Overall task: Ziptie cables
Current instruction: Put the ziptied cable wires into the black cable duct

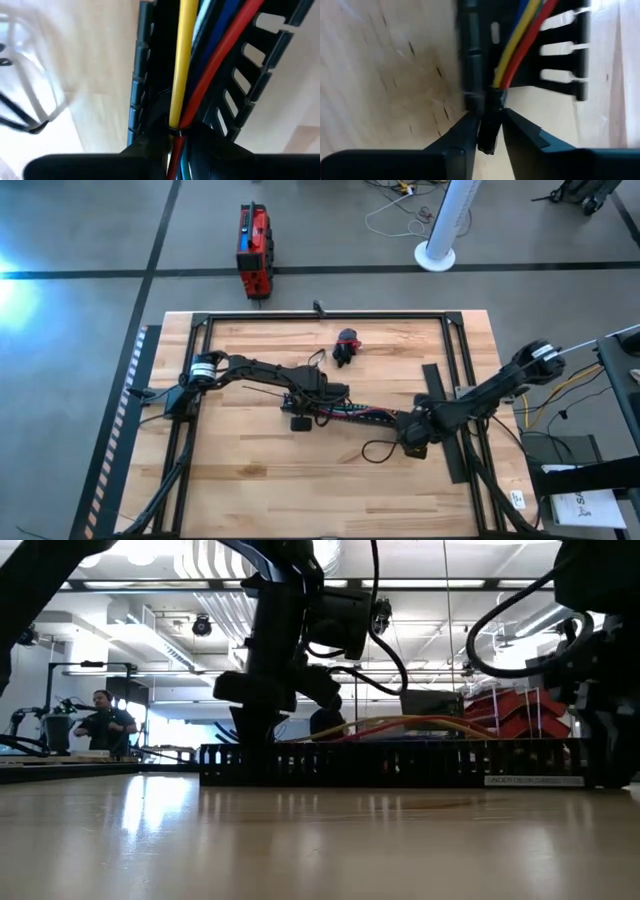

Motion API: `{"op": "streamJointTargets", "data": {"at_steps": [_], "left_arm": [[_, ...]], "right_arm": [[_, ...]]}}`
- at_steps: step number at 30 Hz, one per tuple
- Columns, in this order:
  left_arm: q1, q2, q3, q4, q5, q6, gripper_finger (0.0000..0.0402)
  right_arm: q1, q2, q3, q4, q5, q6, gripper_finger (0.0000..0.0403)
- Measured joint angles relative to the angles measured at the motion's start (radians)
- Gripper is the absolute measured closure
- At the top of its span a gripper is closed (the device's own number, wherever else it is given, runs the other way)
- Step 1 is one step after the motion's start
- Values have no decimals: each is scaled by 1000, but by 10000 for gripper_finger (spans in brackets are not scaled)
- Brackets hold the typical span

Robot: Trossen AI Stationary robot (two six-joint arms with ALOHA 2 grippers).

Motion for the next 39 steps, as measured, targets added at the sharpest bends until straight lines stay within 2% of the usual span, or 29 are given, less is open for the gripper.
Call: {"op": "streamJointTargets", "data": {"at_steps": [4, 9, 14, 18, 23, 30, 35, 39], "left_arm": [[5, 0, 0, 0, -6, -5, 364], [5, -11, -1, -7, -7, 4, 335], [5, -38, -1, -8, -7, 5, 292], [4, -77, 0, -17, -6, 5, 257], [3, -170, -2, -30, -5, -3, 226], [1, -376, -75, 8, -8, -61, 219], [-4, -570, -253, 196, -45, -116, 235], [-5, -723, -447, 410, -48, -138, 251]], "right_arm": [[-2, 28, 23, -32, 8, 14, 286], [-2, -7, 109, -138, 15, 28, 232], [-2, -56, 167, -150, 133, -32, 190], [-6, -63, 174, -75, 274, -107, 185], [-55, -39, 168, 67, 304, -247, 221], [-172, -5, 167, 205, 256, -411, 311], [-235, 70, 168, 367, 63, -510, 381], [-249, 166, 192, 406, 49, -541, 396]]}}
